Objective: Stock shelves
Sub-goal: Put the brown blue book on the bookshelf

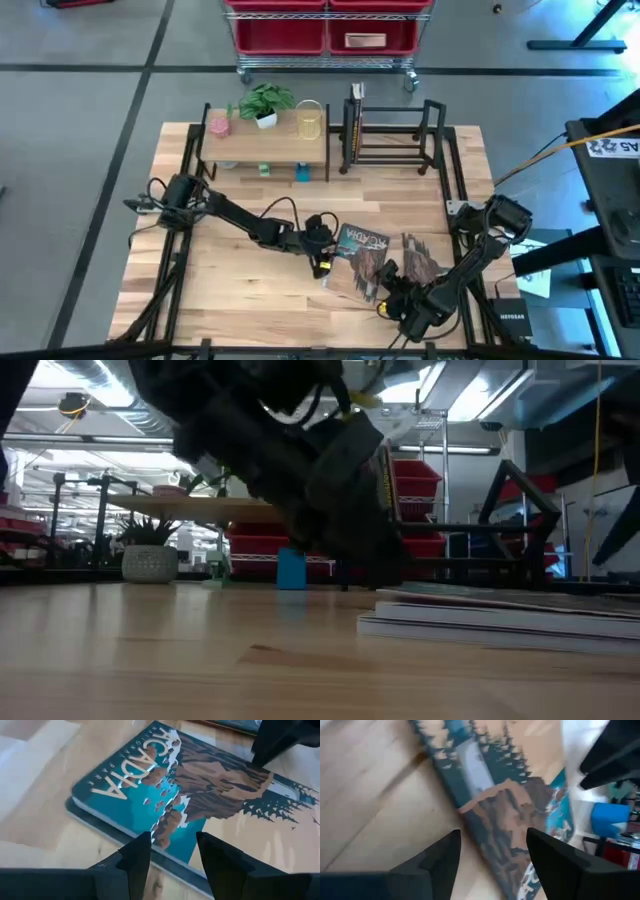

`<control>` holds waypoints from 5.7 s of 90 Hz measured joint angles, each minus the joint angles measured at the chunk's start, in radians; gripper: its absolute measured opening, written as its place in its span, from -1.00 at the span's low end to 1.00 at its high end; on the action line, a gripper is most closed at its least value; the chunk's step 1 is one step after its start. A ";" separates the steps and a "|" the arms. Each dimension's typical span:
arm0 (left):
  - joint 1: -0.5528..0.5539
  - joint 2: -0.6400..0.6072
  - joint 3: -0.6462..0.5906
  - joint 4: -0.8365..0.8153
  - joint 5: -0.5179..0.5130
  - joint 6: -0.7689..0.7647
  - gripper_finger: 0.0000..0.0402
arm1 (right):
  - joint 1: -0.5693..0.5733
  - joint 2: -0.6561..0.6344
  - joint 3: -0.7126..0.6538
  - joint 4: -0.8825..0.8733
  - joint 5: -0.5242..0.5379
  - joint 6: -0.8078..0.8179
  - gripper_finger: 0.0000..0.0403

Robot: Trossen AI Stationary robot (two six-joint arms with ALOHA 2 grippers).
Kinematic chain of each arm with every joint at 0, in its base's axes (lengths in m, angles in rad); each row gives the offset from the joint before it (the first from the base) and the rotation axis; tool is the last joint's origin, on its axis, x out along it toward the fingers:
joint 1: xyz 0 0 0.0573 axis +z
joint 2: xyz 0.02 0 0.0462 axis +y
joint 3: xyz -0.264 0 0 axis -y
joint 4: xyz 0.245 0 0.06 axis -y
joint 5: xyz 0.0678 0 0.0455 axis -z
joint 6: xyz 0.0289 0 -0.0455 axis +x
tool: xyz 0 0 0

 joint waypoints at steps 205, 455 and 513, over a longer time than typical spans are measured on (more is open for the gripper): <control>-0.006 0.030 0.000 -0.006 0.009 -0.028 -0.24 | 0.004 0.003 0.147 -0.051 -0.043 -0.277 -0.04; -0.330 -0.315 -0.001 -0.315 -0.532 0.021 -0.24 | -1.425 -0.390 0.363 -0.063 -0.410 0.569 -0.87; -0.330 -0.315 -0.001 -0.315 -0.532 0.018 -0.24 | -1.422 -0.390 0.363 -0.060 -0.436 0.551 -0.78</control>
